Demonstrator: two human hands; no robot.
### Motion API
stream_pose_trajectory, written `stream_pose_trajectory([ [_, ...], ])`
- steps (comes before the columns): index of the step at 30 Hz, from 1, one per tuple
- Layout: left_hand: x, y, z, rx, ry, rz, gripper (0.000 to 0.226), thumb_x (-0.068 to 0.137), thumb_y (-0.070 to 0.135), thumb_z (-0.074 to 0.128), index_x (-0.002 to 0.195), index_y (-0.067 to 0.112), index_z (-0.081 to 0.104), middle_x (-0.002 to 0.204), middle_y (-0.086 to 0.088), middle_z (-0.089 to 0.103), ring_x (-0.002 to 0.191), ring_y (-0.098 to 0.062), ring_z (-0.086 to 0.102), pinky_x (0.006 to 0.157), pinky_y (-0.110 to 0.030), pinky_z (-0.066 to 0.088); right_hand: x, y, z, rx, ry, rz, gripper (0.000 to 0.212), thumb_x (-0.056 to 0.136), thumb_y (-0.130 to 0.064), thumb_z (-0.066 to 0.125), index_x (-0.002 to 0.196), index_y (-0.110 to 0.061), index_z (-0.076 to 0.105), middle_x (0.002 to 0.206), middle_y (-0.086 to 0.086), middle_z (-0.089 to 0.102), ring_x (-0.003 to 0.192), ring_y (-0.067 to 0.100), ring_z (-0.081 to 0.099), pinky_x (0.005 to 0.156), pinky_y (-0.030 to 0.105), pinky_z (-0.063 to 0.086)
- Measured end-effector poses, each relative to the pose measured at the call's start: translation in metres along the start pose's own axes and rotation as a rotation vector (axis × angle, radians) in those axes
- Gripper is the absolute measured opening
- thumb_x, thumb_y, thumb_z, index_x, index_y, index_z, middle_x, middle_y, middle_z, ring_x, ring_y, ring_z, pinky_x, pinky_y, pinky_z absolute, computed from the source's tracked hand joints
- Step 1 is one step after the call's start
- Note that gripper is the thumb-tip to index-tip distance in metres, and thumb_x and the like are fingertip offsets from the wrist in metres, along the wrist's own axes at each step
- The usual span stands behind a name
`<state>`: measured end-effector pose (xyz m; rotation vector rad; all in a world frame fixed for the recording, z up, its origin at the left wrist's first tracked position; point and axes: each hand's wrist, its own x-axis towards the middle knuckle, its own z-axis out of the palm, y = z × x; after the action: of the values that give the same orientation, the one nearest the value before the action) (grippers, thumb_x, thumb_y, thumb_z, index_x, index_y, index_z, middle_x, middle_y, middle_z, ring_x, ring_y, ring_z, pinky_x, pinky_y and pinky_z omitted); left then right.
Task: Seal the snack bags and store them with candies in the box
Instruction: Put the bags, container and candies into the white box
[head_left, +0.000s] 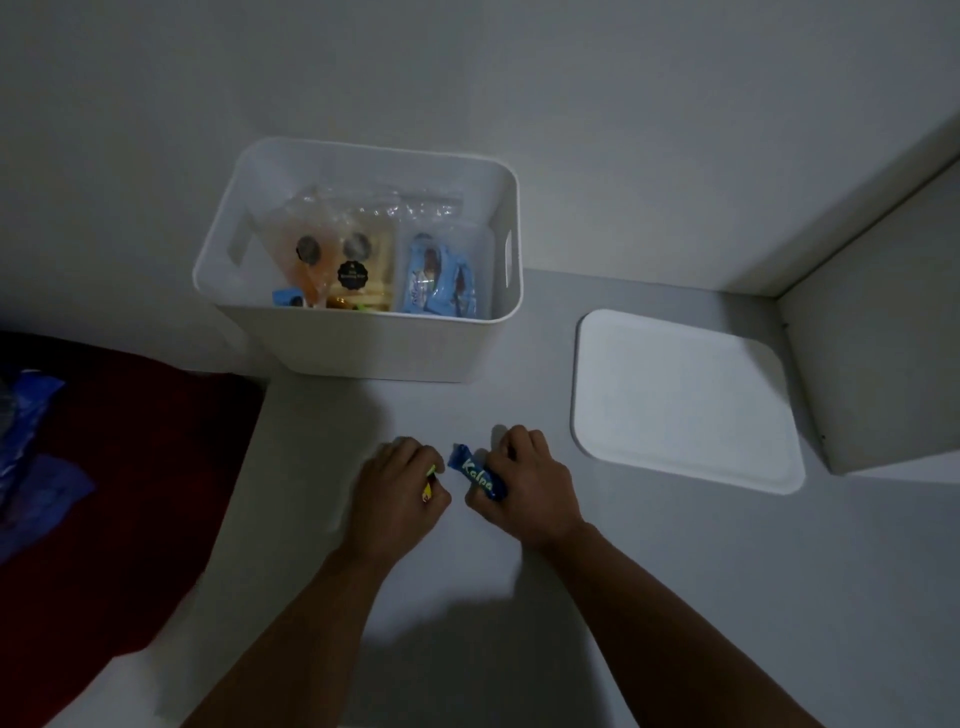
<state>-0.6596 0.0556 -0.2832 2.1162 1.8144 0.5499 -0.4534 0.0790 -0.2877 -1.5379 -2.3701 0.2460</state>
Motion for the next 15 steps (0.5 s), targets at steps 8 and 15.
stream_pose_trajectory([
  [8, -0.008, 0.021, -0.017, -0.300, -0.001, -0.205, 0.013, 0.073, 0.026, 0.063, 0.083, 0.029, 0.057, 0.084, 0.013, 0.058, 0.073, -0.009, 0.056, 0.064, -0.033, 0.050, -0.016, -0.003, -0.017, -0.001, -0.148, 0.080, 0.036, 0.074, -0.055, 0.073, 0.095, -0.026, 0.071, 0.088, -0.004, 0.056, 0.080, 0.016, 0.055, 0.050, 0.022, 0.035],
  [15, 0.005, 0.068, -0.096, -0.582, 0.133, -0.324, 0.022, 0.082, 0.018, 0.071, 0.085, 0.032, 0.054, 0.080, 0.011, 0.061, 0.078, -0.010, 0.061, 0.069, -0.039, 0.056, 0.002, -0.041, -0.105, 0.284, 0.026, 0.305, 0.020, 0.073, -0.046, 0.065, 0.074, -0.028, 0.055, 0.085, -0.013, 0.045, 0.077, 0.011, 0.047, 0.054, 0.023, 0.036],
])
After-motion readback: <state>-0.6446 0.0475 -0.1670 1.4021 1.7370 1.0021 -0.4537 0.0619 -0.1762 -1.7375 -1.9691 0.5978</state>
